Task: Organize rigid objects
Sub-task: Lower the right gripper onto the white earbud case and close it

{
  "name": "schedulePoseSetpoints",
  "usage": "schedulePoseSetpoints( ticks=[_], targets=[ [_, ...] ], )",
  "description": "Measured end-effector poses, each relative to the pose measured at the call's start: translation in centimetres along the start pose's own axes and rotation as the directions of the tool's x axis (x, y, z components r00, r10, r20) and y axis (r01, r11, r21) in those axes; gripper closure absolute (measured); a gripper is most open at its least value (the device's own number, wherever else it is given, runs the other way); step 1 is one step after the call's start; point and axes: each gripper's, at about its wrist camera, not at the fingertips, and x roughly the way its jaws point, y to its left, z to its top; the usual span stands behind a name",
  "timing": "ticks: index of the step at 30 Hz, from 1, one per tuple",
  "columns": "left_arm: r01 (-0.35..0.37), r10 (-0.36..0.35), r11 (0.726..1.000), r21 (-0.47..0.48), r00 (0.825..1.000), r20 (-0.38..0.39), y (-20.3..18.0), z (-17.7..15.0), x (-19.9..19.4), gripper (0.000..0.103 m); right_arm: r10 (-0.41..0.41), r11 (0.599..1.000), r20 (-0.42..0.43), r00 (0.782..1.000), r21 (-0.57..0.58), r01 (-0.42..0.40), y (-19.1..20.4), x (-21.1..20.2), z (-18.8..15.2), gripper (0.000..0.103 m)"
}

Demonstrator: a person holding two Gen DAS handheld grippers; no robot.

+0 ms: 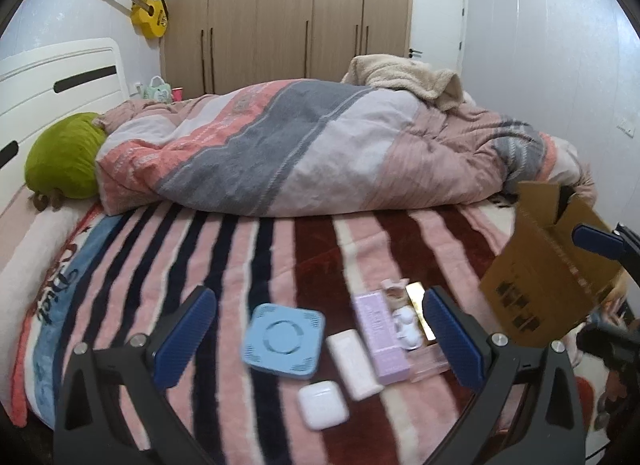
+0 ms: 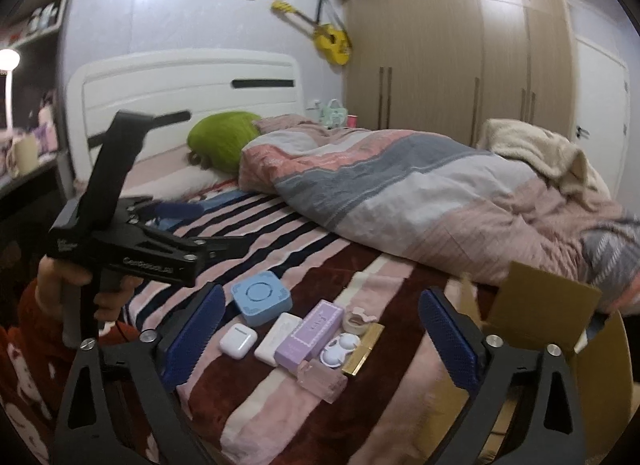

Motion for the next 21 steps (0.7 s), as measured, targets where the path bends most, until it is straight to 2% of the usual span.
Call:
schedulePoseSetpoints(
  ticks=[2,4,7,9,13,15,20,21],
  targets=[
    [0.009,-0.008,1.000,0.007,1.000,-0.012,1.2,-0.2,0.6,0.000,0.036,0.999,-0.019,0.999,-0.014,-0.036,1.6,1.6,-0.2,0.015],
    [0.009,-0.008,1.000,0.005,0.999,-0.040,2.8,-0.8,1.6,0.000,0.085,0.996,-0.052,0.995,0.007,-0.085,2.8,3.5,-0.9,0.027],
    [-0.017,0.018,1.000,0.009,0.998,-0.064,4.8,-1.9,3.0,0.000,0.185,0.980,-0.123,0.975,0.105,-0.172,4.7,7.8,-3.0,0.042],
    [-0.041,0.042,0.999,0.021,0.997,-0.071,6.0,-2.9,3.8,0.000,0.225,0.965,-0.170,0.959,0.171,-0.196,6.1,10.7,-4.8,0.044],
    [-0.101,0.104,0.994,0.045,0.992,-0.076,7.7,-4.6,5.3,0.000,0.199,0.964,-0.250,0.948,0.225,-0.143,8.6,14.8,-7.6,0.046],
    [-0.100,0.105,0.994,0.052,0.990,-0.091,8.5,-5.2,6.0,0.000,0.191,0.959,-0.280,0.941,0.256,-0.119,9.1,16.1,-8.7,0.048],
    [-0.151,0.160,0.981,0.119,0.984,-0.074,9.1,-6.2,6.8,0.000,0.128,0.967,-0.334,0.934,0.253,-0.042,10.2,18.2,-9.6,0.048],
    [-0.138,0.148,0.983,0.118,0.986,-0.080,9.2,-6.3,6.9,0.000,0.108,0.969,-0.338,0.935,0.245,-0.024,10.4,18.5,-9.6,0.048]
  ],
)
